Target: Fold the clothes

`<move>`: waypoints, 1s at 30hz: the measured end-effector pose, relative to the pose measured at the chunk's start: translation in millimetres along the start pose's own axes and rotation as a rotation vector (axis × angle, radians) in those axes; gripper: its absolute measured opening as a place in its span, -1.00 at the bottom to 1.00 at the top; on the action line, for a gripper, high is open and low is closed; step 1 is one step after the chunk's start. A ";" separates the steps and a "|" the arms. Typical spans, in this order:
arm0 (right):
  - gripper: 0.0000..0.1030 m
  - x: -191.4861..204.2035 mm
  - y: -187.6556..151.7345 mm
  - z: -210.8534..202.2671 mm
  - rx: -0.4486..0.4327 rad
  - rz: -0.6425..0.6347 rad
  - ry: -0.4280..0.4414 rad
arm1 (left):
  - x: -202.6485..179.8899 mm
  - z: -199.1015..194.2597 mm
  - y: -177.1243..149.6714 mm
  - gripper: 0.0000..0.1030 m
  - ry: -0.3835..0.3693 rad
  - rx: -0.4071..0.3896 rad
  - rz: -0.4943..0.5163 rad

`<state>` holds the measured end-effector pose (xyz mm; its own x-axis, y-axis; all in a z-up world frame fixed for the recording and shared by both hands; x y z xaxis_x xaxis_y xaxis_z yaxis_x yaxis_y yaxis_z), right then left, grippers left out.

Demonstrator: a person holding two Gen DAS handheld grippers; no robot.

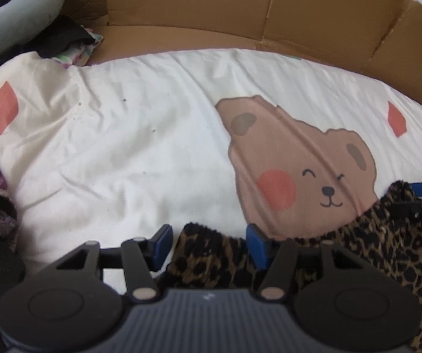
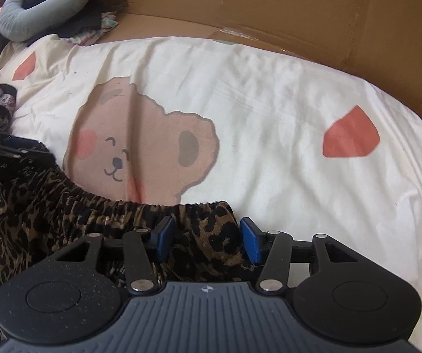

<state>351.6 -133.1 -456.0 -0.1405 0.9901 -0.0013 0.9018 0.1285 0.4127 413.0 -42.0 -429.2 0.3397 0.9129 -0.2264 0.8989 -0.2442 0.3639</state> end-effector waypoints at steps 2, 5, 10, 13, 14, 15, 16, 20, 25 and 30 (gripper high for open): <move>-0.05 1.0 1.7 0.2 -0.004 -0.017 0.005 | 1.7 4.1 0.1 0.12 0.004 0.016 -0.017; -0.12 -4.2 3.4 1.5 -0.002 0.009 0.025 | 2.4 6.4 -1.0 0.10 0.012 0.029 -0.027; -0.63 -9.2 2.9 -1.9 -0.025 -0.003 0.006 | -5.5 1.5 -8.7 -0.05 0.024 0.054 0.059; -0.74 -14.8 4.2 -9.7 -0.053 0.000 -0.003 | -7.2 -3.5 -14.9 -0.20 0.025 0.060 0.110; -0.75 -16.6 4.6 -12.3 -0.063 0.001 -0.006 | -6.4 -4.7 -15.9 -0.30 0.025 0.060 0.114; -0.76 -17.5 5.6 -14.9 -0.074 0.001 -0.013 | -5.0 -5.4 -16.1 -0.36 0.026 0.058 0.112; -0.77 -18.2 6.6 -17.6 -0.085 0.002 -0.020 | -4.1 -6.0 -16.2 -0.45 0.026 0.057 0.113; -0.78 -18.0 11.9 -26.6 -0.121 -0.004 -0.060 | -10.5 -10.6 -15.4 -0.69 0.024 0.039 0.160; -0.79 -22.5 19.8 -42.2 -0.186 0.023 -0.086 | -20.9 -33.4 -0.4 -0.73 0.046 -0.068 0.232; -0.79 -25.1 30.5 -55.4 -0.267 0.027 -0.121 | -23.2 -46.1 16.4 -0.74 0.069 -0.160 0.249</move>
<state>360.0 -157.2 -392.9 -0.0537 0.9946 -0.0891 0.7626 0.0985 0.6393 407.1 -52.1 -376.3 0.5197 0.8527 -0.0524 0.7333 -0.4138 0.5395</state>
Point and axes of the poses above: each gripper's, at about its wrist camera, not at the fingertips, and z roughly the way its jaws point, x to its left, y to its top, the point moved 8 cm from there along z, roughly the way its jaws point, and after that the axes turned 10 degrees about -y, right-handed, at the moved point
